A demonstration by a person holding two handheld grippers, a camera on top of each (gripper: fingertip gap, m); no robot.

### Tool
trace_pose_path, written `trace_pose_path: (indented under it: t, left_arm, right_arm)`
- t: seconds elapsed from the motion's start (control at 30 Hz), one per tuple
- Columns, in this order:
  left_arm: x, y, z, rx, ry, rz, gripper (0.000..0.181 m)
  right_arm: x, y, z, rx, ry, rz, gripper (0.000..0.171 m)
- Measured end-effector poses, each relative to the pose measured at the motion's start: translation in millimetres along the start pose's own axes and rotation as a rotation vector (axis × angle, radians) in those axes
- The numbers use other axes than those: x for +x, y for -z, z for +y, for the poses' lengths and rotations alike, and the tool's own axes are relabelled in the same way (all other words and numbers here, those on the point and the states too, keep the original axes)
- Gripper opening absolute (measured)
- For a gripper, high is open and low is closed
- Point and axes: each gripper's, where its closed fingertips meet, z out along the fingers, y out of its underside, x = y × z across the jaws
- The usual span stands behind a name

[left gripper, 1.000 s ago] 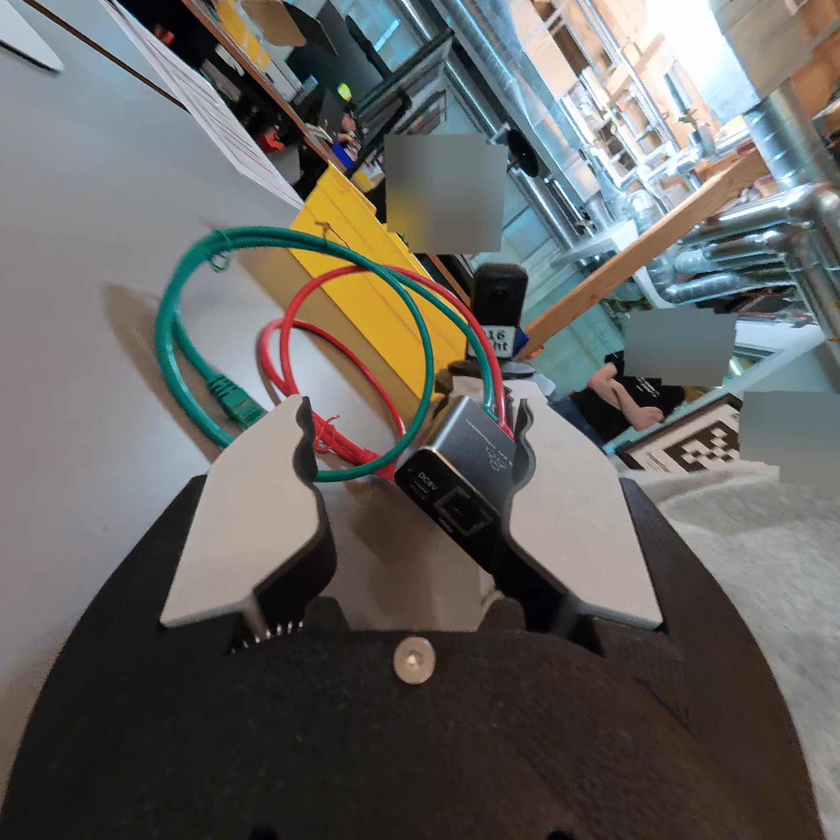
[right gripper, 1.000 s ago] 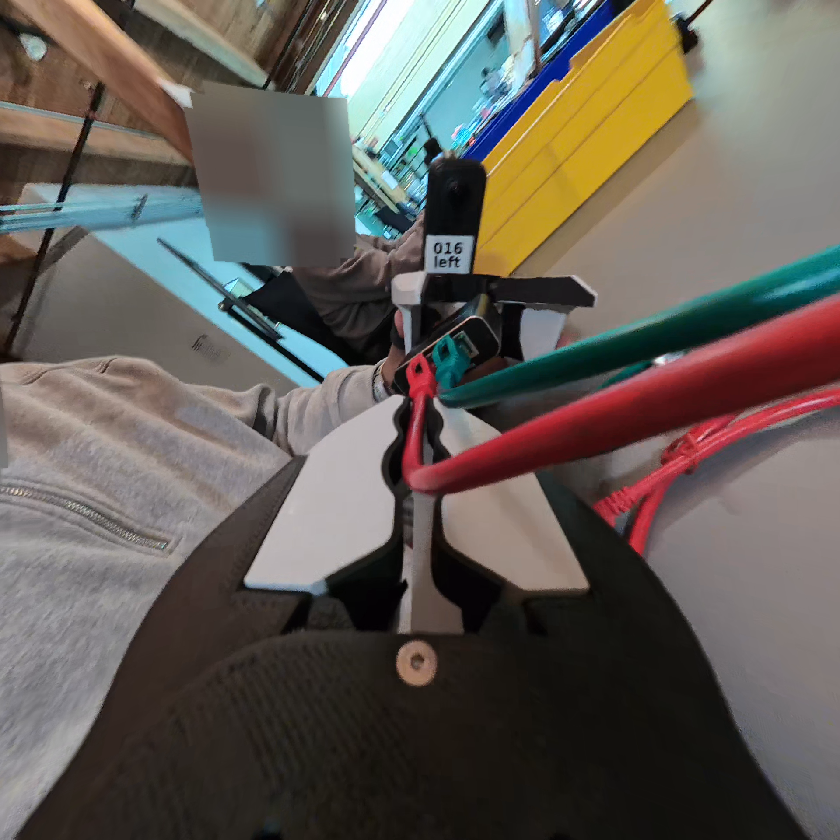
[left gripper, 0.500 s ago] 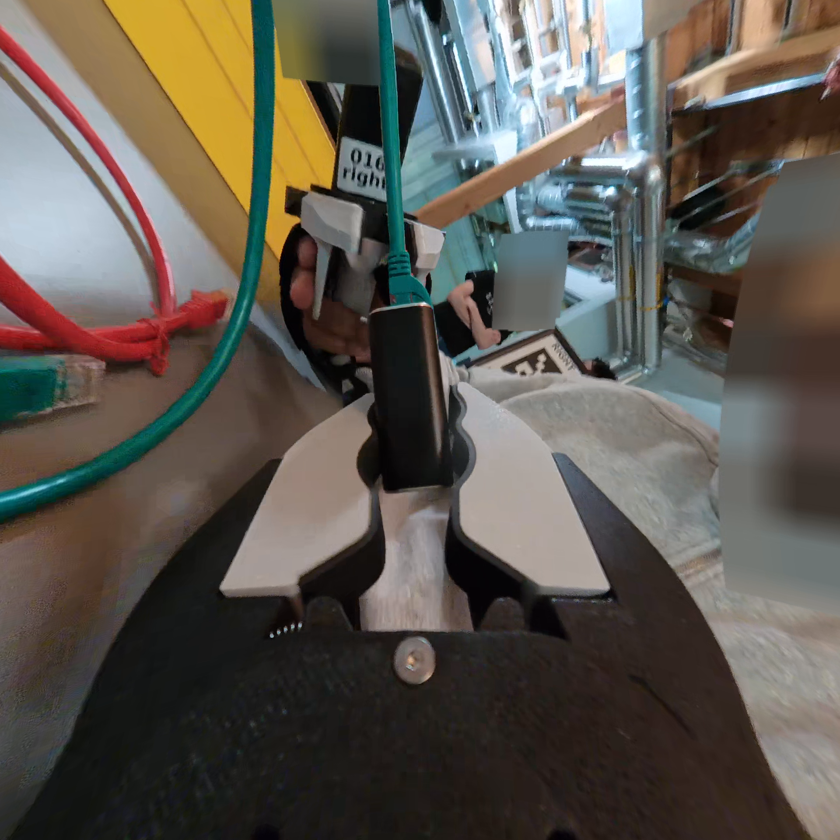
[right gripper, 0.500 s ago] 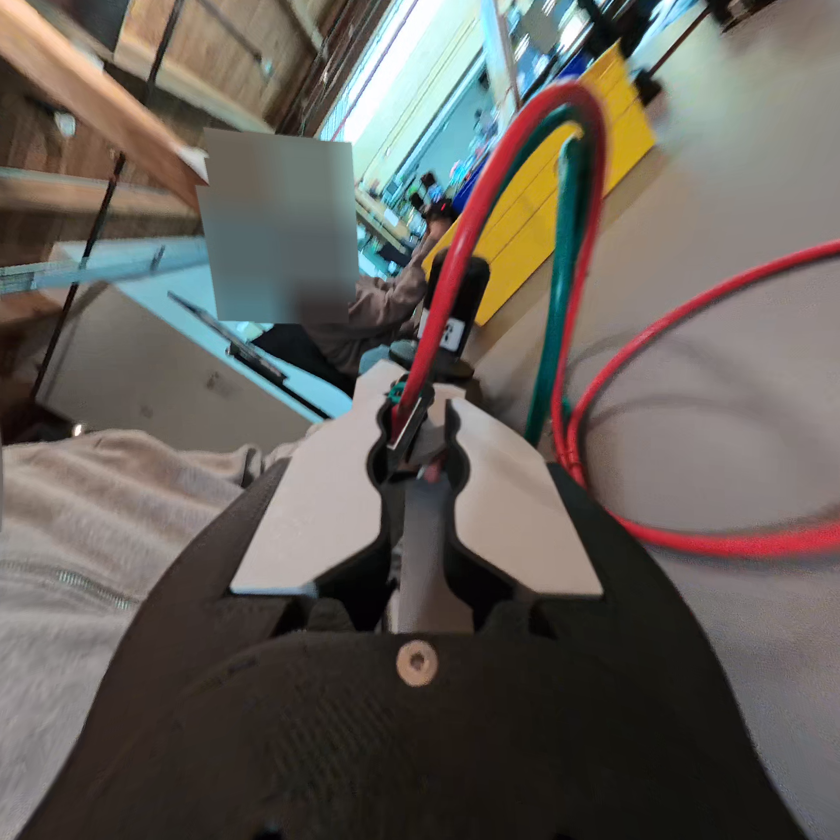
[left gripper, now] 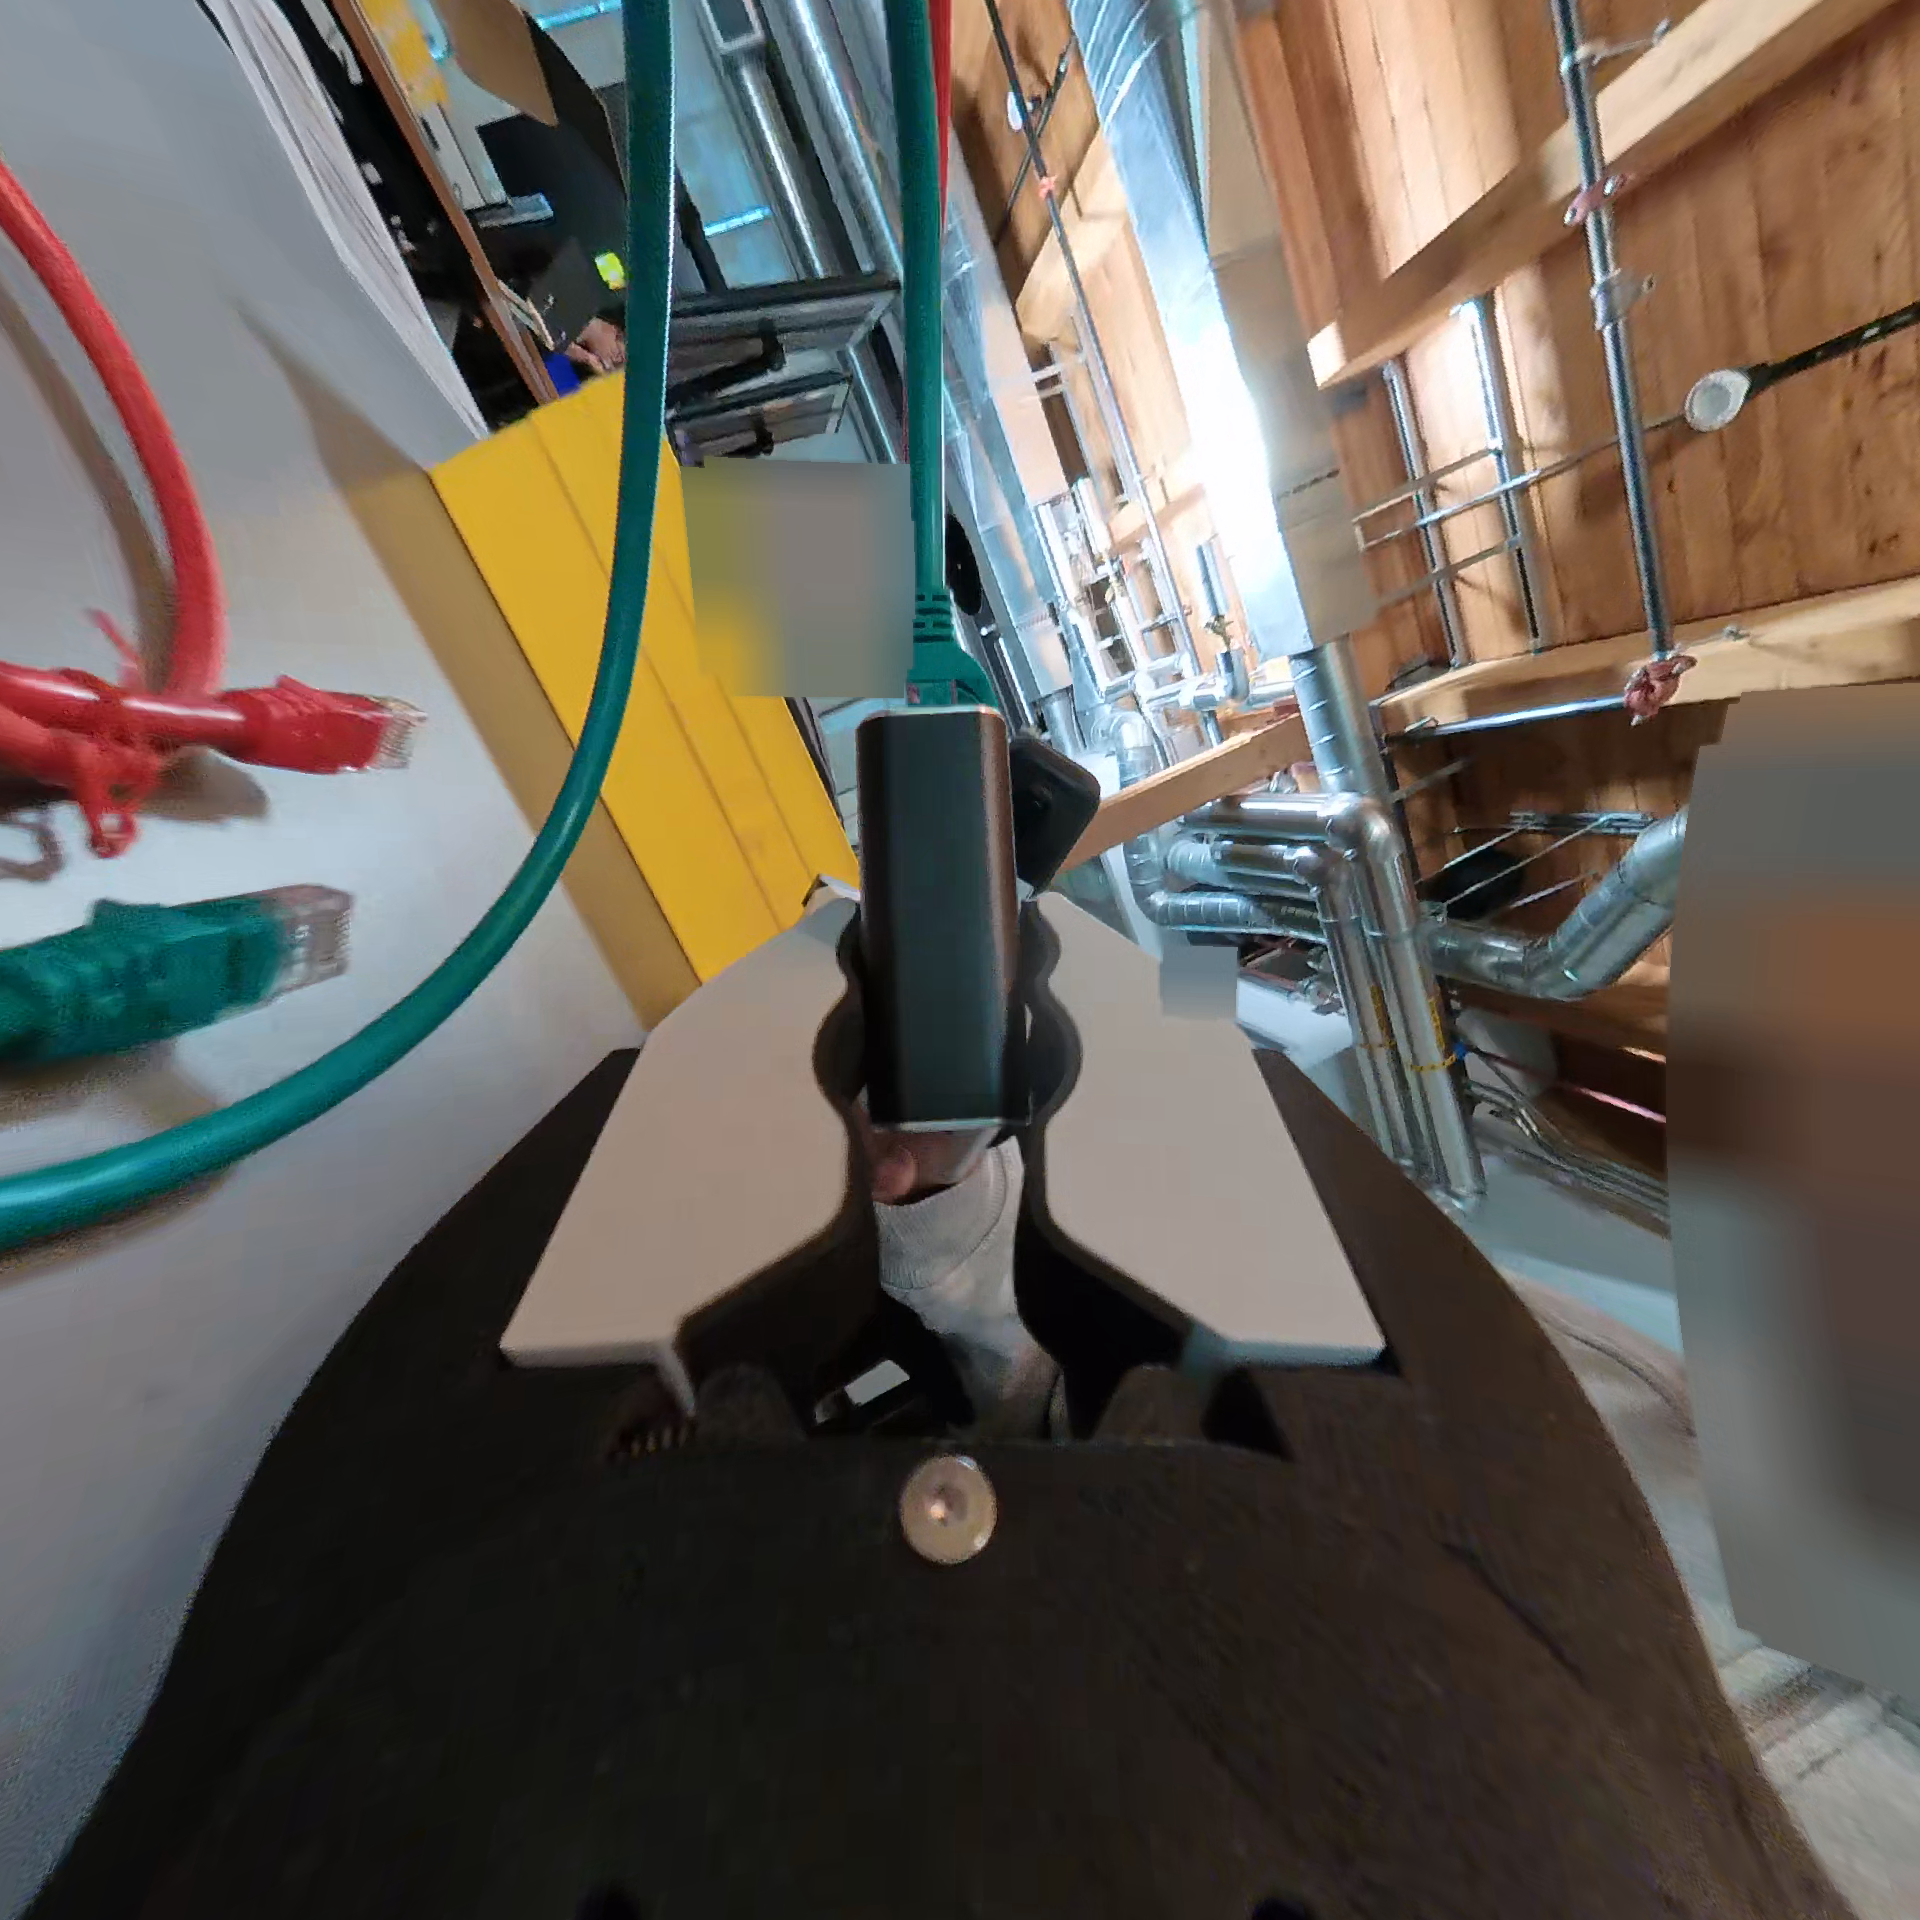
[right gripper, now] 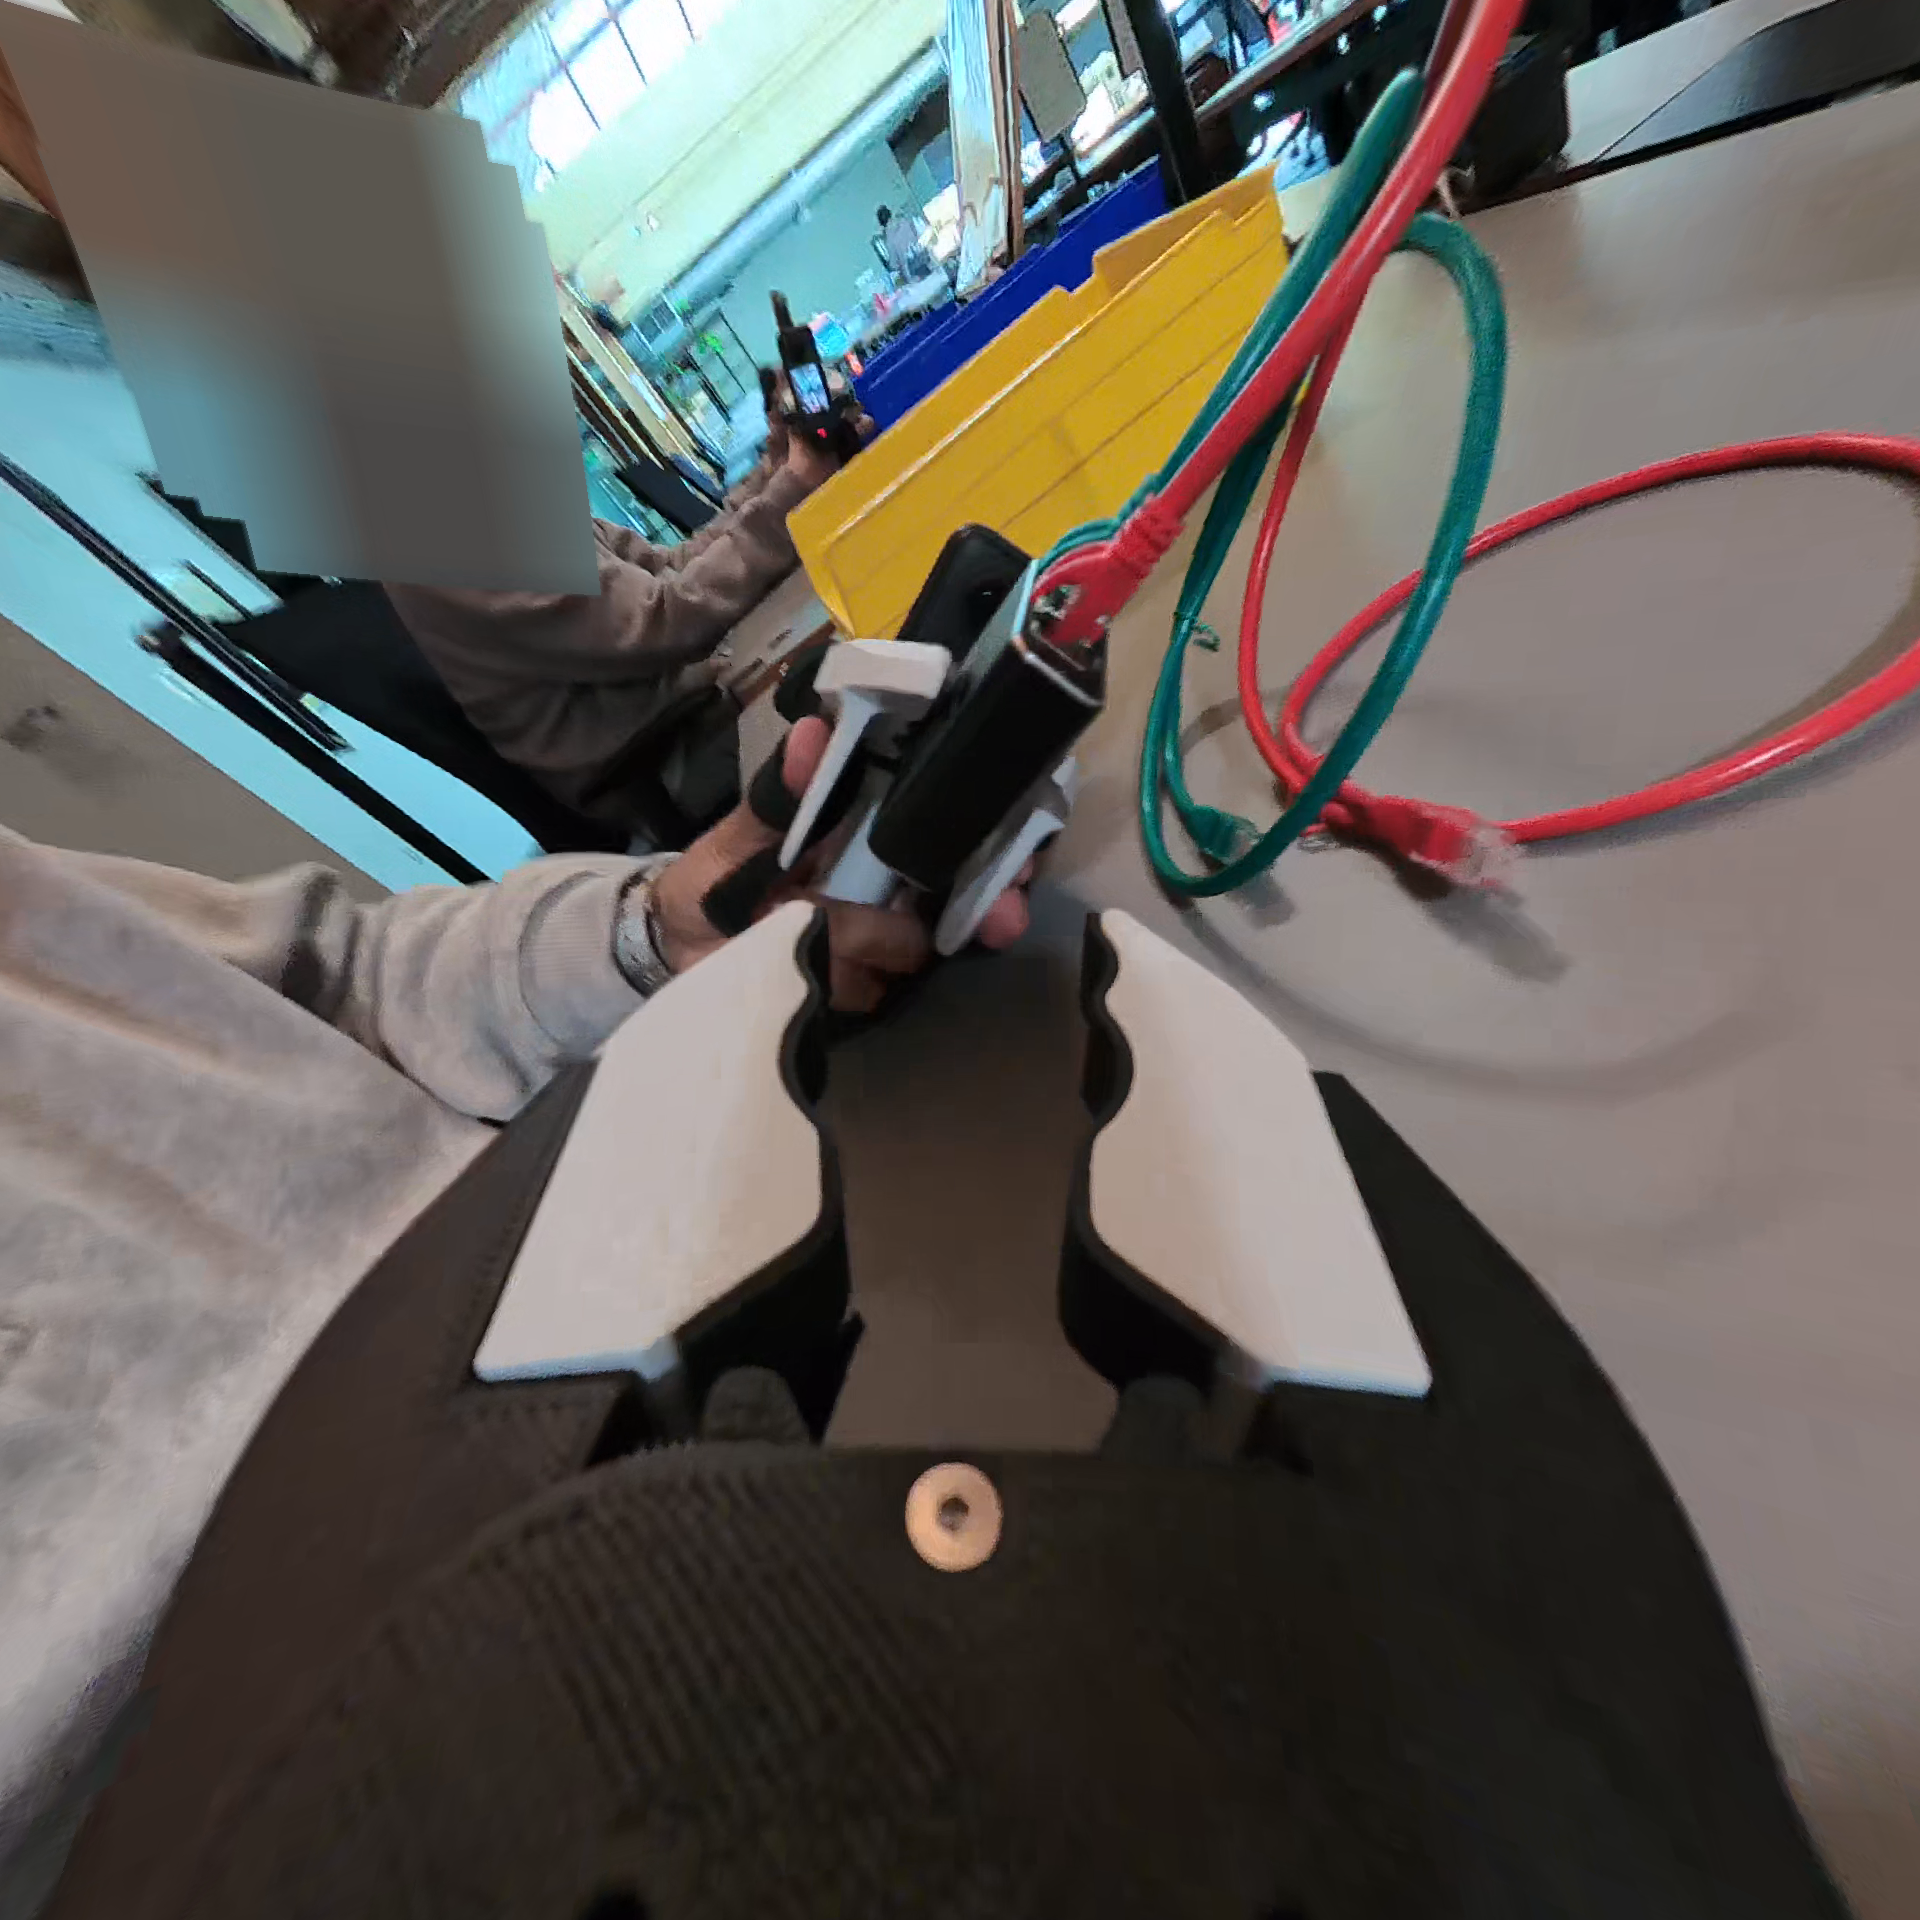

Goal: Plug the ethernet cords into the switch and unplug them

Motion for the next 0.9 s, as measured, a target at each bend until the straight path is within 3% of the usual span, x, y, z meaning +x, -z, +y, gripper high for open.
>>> trace_pose_path:
  t: [0.13, 0.3, 0.43, 0.6, 0.67, 0.8, 0.9]
  left_arm:
    - [-3.7, -24.0, 15.1, -0.014, -0.054, -0.010, 0.024]
    - [-9.4, -47.4, 32.8, -0.036, -0.111, -0.029, 0.025]
    - [-6.4, -65.6, 54.5, -0.125, -0.140, 0.005, 0.026]
    - [-2.3, -75.3, 67.5, -0.227, -0.127, 0.058, 0.036]
    - [5.1, -75.6, 61.2, -0.213, -0.117, 0.096, 0.055]
    - [1.9, -69.4, 46.5, -0.213, -0.127, 0.079, 0.069]
    - [6.0, -64.6, 42.9, -0.267, -0.075, 0.120, 0.062]
  right_arm:
    - [-0.5, 9.6, -4.0, 0.091, -0.173, -0.031, 0.050]
    - [-0.6, 19.3, 7.5, 0.088, -0.225, 0.007, 0.046]
    - [-2.6, 24.4, 12.8, 0.112, -0.249, 0.028, 0.025]
    - [-4.6, 41.1, 13.6, 0.133, -0.309, -0.012, 0.024]
    - [-9.9, 43.8, 17.2, 0.104, -0.298, -0.038, 0.024]
    - [-25.0, 40.6, 23.1, 0.034, -0.262, -0.121, 0.024]
    - [-32.7, 33.9, 35.9, -0.069, -0.230, -0.159, 0.024]
